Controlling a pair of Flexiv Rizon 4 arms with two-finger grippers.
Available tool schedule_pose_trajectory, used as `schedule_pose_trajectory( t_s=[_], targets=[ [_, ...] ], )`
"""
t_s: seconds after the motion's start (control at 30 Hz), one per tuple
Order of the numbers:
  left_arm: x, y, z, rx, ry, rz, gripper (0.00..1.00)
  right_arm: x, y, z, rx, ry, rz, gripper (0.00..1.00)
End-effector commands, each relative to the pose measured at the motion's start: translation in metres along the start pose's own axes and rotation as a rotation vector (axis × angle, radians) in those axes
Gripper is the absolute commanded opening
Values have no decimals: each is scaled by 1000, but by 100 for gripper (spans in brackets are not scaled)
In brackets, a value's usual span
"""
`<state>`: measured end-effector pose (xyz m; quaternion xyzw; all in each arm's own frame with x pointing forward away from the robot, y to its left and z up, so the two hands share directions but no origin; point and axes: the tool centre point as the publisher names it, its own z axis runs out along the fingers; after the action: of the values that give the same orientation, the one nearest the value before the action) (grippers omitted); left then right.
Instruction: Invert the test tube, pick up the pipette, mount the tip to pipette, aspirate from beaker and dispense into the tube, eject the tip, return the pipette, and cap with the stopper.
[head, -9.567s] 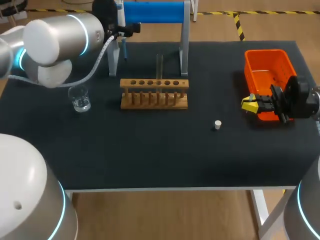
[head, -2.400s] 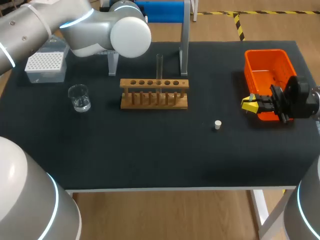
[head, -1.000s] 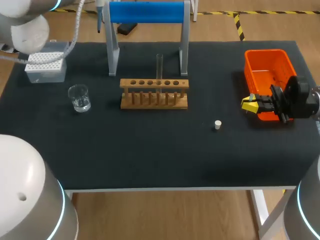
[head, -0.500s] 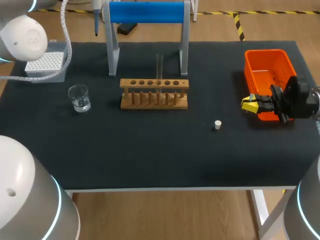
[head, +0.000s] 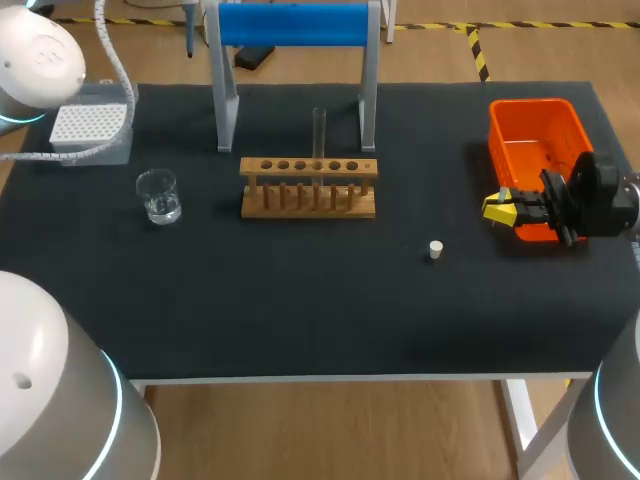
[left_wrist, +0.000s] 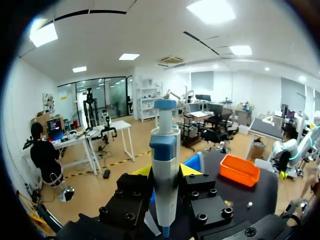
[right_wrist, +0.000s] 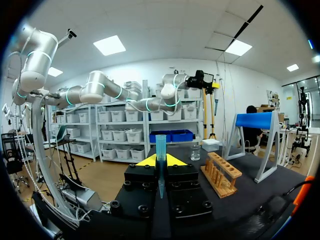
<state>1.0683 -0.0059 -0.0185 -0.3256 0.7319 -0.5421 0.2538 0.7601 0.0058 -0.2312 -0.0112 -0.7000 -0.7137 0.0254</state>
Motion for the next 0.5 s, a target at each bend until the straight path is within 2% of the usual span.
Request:
schedule_pose_trajectory(
  t_s=[0.03, 0.23, 0.5],
  targets=[
    [27, -5, -39, 33, 435, 21, 0, 1, 0, -1, 1, 0, -1, 0],
    [64, -12, -54, 61, 561, 35, 0, 1, 0, -1, 1, 0, -1, 0],
    [105, -4, -64, 37, 695, 23, 0, 1, 0, -1, 1, 0, -1, 0]
  ],
)
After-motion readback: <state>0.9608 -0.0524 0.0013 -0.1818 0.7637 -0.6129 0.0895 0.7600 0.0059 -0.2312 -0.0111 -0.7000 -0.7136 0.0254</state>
